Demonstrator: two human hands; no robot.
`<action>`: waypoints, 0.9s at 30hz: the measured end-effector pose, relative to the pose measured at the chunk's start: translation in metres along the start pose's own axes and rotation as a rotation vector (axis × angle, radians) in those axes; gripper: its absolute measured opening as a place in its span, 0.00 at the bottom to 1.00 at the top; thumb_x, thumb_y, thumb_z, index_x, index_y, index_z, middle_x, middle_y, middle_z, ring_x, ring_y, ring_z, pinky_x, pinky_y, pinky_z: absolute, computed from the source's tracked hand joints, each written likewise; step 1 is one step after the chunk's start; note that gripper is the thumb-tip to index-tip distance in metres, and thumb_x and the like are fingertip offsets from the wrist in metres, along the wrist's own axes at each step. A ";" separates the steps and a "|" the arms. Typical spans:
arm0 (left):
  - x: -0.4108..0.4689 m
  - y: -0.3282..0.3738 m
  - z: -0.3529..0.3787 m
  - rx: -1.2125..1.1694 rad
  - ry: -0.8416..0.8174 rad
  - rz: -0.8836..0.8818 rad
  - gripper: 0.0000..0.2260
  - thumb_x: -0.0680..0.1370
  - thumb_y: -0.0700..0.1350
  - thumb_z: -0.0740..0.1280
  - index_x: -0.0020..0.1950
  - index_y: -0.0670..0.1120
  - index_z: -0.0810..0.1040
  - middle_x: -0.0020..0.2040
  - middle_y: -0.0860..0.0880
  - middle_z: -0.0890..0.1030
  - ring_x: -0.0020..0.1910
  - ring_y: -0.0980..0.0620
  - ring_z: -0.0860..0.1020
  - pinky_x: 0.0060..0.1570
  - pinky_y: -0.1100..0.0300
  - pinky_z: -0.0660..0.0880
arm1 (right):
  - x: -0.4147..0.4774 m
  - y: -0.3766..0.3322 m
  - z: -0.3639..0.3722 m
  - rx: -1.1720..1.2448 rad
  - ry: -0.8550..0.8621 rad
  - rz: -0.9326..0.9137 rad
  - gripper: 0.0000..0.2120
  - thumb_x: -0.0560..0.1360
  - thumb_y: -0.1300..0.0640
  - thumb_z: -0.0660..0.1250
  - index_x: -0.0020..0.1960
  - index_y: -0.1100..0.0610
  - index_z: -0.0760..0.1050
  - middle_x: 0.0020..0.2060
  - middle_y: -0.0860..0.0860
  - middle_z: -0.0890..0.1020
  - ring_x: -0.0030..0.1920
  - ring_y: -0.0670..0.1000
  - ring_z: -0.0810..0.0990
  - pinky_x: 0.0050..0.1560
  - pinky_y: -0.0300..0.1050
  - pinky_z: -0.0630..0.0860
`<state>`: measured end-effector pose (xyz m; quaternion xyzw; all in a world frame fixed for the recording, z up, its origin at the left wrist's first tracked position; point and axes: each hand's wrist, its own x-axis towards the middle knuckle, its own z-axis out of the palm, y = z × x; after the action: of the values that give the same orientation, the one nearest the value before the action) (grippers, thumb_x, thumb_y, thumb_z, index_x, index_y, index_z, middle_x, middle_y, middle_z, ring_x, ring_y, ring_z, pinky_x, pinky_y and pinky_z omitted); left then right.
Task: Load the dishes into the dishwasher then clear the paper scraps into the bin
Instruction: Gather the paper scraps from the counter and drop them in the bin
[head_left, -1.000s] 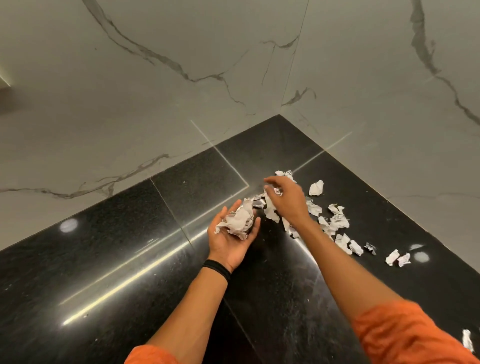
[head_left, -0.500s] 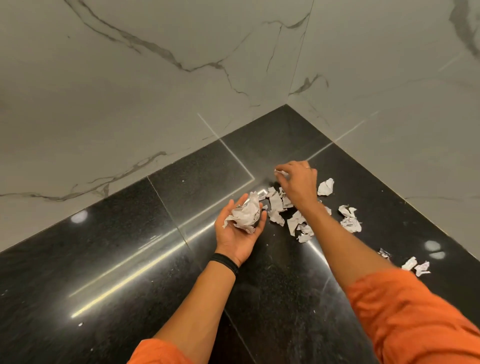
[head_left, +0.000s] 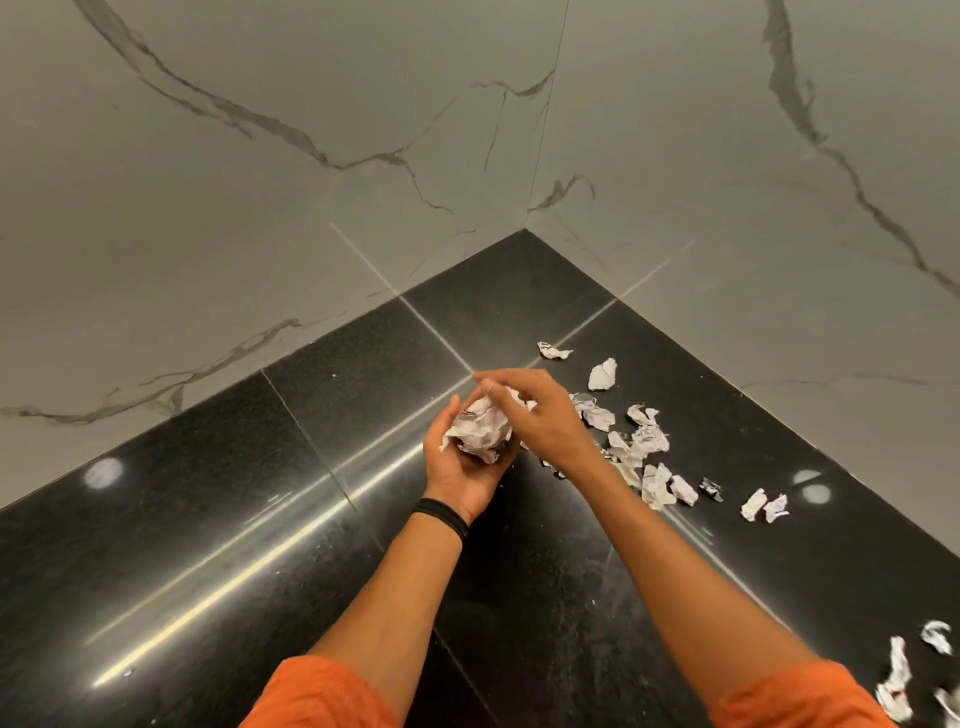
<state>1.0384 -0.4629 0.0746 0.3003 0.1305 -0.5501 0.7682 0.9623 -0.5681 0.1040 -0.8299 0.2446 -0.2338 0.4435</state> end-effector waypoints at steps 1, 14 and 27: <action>0.003 0.000 0.001 -0.011 -0.002 -0.001 0.19 0.79 0.53 0.65 0.65 0.44 0.80 0.61 0.41 0.81 0.56 0.43 0.81 0.65 0.47 0.72 | 0.005 0.001 -0.005 0.061 0.038 0.049 0.10 0.82 0.48 0.67 0.57 0.47 0.85 0.52 0.40 0.86 0.57 0.40 0.80 0.60 0.40 0.74; 0.040 0.011 0.003 -0.114 -0.031 0.021 0.17 0.80 0.51 0.67 0.62 0.41 0.82 0.70 0.39 0.76 0.63 0.41 0.78 0.64 0.45 0.75 | 0.095 0.117 -0.040 -0.723 -0.086 0.190 0.14 0.78 0.62 0.68 0.62 0.55 0.82 0.55 0.57 0.82 0.57 0.60 0.80 0.58 0.53 0.75; 0.016 0.004 0.002 -0.113 0.048 0.076 0.17 0.80 0.52 0.65 0.63 0.44 0.80 0.60 0.40 0.81 0.58 0.41 0.80 0.66 0.45 0.73 | -0.009 -0.007 0.004 -0.051 0.120 0.030 0.07 0.73 0.56 0.75 0.51 0.50 0.83 0.45 0.41 0.84 0.47 0.42 0.79 0.50 0.33 0.73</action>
<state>1.0475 -0.4755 0.0683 0.2744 0.1683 -0.5049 0.8009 0.9590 -0.5565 0.1067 -0.8217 0.2891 -0.2700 0.4103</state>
